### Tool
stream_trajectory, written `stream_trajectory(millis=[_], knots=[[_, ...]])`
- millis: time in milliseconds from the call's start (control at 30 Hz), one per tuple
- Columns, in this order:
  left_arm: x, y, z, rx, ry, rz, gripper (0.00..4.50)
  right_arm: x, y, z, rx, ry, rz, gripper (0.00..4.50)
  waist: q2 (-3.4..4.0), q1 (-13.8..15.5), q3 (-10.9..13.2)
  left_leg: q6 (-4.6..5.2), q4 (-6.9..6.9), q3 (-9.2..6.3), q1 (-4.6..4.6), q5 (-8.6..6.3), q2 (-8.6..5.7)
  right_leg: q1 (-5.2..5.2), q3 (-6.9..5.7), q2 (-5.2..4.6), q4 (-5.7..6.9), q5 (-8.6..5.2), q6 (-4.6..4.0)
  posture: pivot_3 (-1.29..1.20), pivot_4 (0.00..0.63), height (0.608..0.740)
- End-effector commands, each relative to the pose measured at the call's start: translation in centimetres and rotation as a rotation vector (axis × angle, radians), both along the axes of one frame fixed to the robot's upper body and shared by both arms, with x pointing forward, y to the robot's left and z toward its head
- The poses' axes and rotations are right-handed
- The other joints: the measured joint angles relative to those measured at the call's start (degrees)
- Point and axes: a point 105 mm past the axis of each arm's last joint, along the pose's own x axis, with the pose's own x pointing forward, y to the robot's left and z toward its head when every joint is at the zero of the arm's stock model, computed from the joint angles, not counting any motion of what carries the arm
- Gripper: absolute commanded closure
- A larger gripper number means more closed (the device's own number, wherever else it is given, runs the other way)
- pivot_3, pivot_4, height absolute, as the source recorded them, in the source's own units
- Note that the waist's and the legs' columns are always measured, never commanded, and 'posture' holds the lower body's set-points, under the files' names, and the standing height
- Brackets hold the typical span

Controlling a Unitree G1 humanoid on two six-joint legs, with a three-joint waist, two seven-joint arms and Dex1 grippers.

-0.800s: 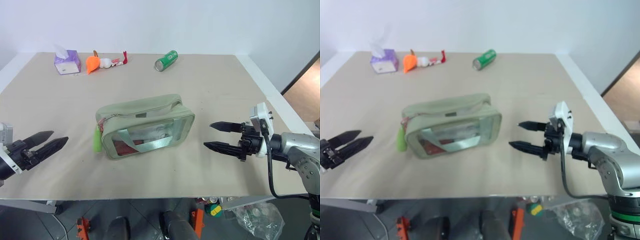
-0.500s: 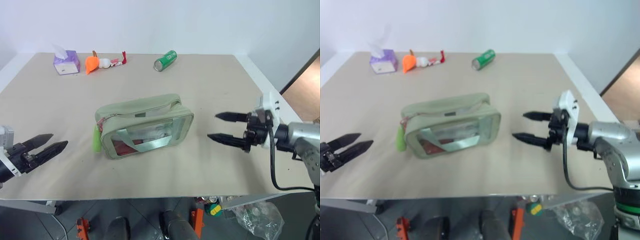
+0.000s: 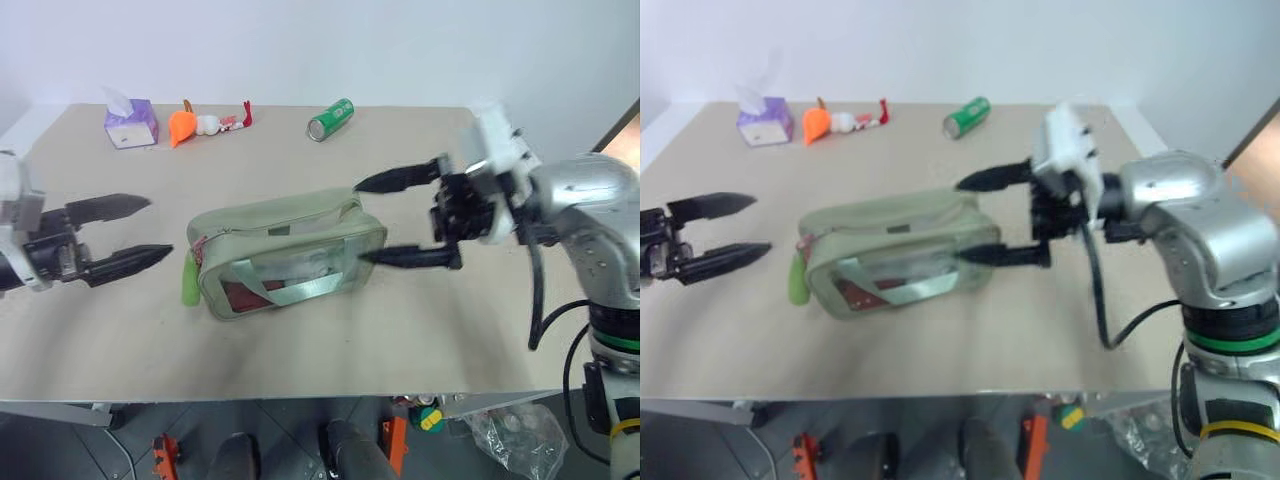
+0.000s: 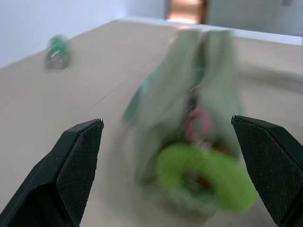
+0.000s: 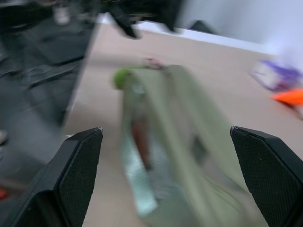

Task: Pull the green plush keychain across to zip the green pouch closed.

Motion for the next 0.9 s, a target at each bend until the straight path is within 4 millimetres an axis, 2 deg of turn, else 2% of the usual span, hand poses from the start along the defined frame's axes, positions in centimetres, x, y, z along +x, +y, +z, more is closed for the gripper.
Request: stream_trajectory(millis=[33, 367, 400, 467, 767, 800, 900], knots=[[-0.6, -1.6, 1.2, 0.009, -0.051, -0.074, 0.00, 0.9, 1.5, -0.3, -0.043, -0.086, 0.017, 0.02, 0.00, -0.14, 0.00, 0.00, 0.03, 0.01, 0.01, 0.00, 0.00, 0.00, 0.01, 0.00, 0.03, 0.00, 0.00, 0.00, 0.150, 0.740], [-0.9, -2.1, 0.6, -0.007, -0.023, -0.064, 0.00, 2.4, 3.5, -2.4, -0.124, -0.160, 0.083, 0.02, 0.01, -0.11, 0.01, 0.00, 0.32, -0.10, 0.06, 0.00, 0.00, -0.04, 0.00, 0.08, 0.58, -0.11, -0.11, 0.00, 0.150, 0.740], [-0.9, -2.1, 0.6, -0.008, -0.023, -0.058, 0.00, 2.5, 3.6, -2.6, -0.126, -0.163, 0.085, 0.56, 0.01, -0.11, 0.01, 0.00, 0.35, -0.12, 0.07, 0.00, 0.01, -0.03, -0.02, 0.08, 0.61, -0.12, -0.12, 0.00, 0.150, 0.740], [-1.0, -2.2, 0.5, -0.010, -0.025, -0.052, 0.00, 2.9, 3.7, -2.8, -0.130, -0.178, 0.078, 1.12, 0.02, -0.11, 0.01, 0.00, 0.42, -0.16, 0.06, 0.00, 0.03, -0.02, -0.04, 0.13, 0.65, -0.11, -0.14, 0.00, 0.150, 0.740], [-1.2, -2.9, 0.7, -0.029, -0.037, -0.030, 0.00, 2.6, 3.8, -3.9, -0.158, -0.170, 0.123, 4.19, 0.03, -0.10, 0.02, 0.00, 0.62, -0.21, 0.05, 0.00, 0.05, 0.02, -0.05, 0.16, 0.72, -0.08, -0.13, 0.00, 0.150, 0.740], [-1.3, -2.9, 0.7, -0.031, -0.039, -0.030, 0.00, 2.6, 3.7, -4.0, -0.159, -0.170, 0.124, 4.37, 0.03, -0.11, 0.02, 0.00, 0.62, -0.21, 0.05, 0.00, 0.05, 0.02, -0.05, 0.16, 0.72, -0.08, -0.14, 0.00, 0.150, 0.740], [-1.4, -3.0, 0.9, -0.040, -0.044, -0.018, 0.00, 2.7, 3.7, -4.2, -0.165, -0.172, 0.125, 4.37, 0.03, -0.11, 0.02, 0.00, 0.68, -0.21, 0.06, 0.00, 0.07, 0.03, -0.04, 0.19, 0.76, -0.07, -0.15, 0.00, 0.150, 0.740]])
